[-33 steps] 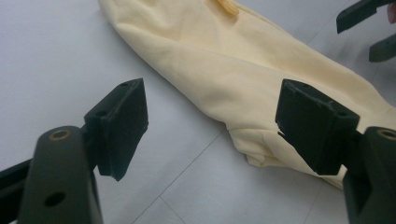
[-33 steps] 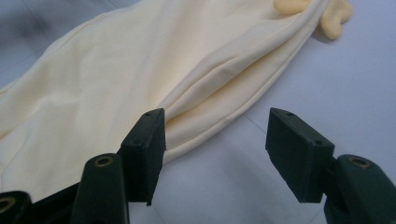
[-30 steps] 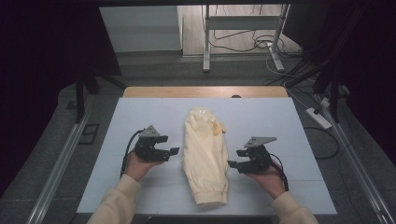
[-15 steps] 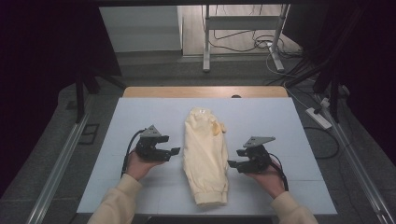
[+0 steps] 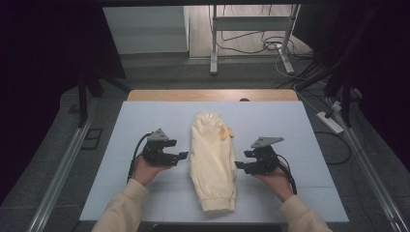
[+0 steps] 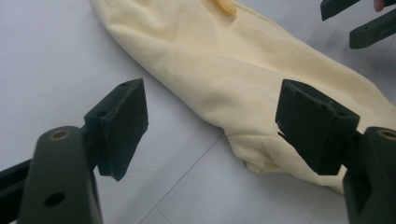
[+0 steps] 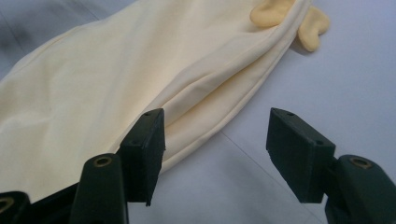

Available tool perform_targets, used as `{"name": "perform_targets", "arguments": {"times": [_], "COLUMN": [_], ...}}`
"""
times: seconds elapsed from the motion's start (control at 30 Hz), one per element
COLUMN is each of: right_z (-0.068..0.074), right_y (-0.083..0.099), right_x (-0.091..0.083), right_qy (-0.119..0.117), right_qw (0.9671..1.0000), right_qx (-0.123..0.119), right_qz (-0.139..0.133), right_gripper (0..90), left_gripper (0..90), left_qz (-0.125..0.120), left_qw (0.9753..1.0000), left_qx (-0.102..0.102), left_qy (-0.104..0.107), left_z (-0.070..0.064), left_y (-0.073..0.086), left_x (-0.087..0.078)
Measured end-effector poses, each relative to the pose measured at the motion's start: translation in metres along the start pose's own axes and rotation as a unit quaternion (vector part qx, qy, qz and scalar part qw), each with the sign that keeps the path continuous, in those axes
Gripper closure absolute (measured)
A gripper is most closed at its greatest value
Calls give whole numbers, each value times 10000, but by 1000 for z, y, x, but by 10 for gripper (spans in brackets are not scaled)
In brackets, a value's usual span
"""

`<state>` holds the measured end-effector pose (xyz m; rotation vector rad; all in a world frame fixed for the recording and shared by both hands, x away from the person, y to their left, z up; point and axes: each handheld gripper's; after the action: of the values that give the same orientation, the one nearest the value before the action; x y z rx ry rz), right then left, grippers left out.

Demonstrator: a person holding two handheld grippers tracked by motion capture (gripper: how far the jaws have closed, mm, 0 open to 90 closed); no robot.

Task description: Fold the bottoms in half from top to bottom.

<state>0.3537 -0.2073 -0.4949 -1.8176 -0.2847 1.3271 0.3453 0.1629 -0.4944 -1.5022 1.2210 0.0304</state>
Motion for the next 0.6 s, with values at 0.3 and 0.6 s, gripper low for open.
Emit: {"name": "perform_targets", "arguments": {"times": [0.3,0.6], "right_z": [-7,-14], "right_y": [-9,-15], "right_x": [6,4], "right_qy": [8,58], "right_qw": [10000,9999], "right_qx": [-72,-23], "right_qz": [-50,-89], "right_gripper": [378,378], "left_gripper": [248,244], "left_qz": [47,147], "left_qw": [10000,9998], "left_qx": [-39,-163], "left_qy": [-15,1], "left_z": [2,8], "left_y": [-6,-12], "left_x": [8,16]}}
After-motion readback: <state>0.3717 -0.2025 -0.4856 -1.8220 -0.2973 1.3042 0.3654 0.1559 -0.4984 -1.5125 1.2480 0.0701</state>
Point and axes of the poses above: each handheld gripper's, and its own axes: x roughly forward along the jaws, y roughly out of its underside, z roughly to its left, and after that the axes turned 14 degrees about -x, right-handed
